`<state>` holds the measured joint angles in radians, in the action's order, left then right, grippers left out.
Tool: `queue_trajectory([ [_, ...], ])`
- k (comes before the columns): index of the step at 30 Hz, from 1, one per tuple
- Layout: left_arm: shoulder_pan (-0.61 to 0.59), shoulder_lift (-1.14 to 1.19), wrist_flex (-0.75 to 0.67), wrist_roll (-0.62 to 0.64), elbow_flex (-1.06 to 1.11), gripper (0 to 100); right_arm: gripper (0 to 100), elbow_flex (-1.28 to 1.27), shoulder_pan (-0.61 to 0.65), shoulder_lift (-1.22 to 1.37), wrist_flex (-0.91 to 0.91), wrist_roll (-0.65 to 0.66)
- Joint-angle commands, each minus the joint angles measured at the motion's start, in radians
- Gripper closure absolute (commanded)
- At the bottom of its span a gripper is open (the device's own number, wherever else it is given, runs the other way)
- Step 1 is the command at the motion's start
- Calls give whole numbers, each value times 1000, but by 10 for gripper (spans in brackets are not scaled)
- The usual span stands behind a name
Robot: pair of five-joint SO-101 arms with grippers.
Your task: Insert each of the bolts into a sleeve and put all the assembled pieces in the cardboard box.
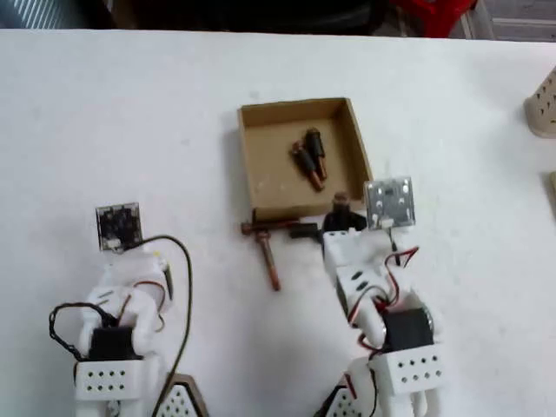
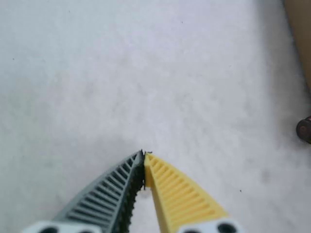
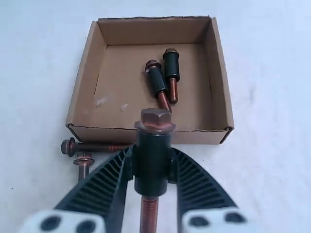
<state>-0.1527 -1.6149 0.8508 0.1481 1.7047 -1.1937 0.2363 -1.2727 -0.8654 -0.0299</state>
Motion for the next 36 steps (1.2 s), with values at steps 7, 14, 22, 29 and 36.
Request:
queue_trajectory([
  [7, -10, -8, -9, -9, -5, 977, 981, 462, -25, 479, -196, 123],
  [14, -12, -8, -8, -9, -5, 977, 981, 736, -114, 776, -277, 190],
  [22, -12, -8, -8, -9, -5, 977, 981, 982, -177, 1056, -275, 233],
  [29, -12, -8, -8, -9, -5, 977, 981, 1191, -168, 1305, -275, 235],
  [36, -12, -8, -8, -9, -5, 977, 981, 1418, -168, 1563, -275, 235],
])
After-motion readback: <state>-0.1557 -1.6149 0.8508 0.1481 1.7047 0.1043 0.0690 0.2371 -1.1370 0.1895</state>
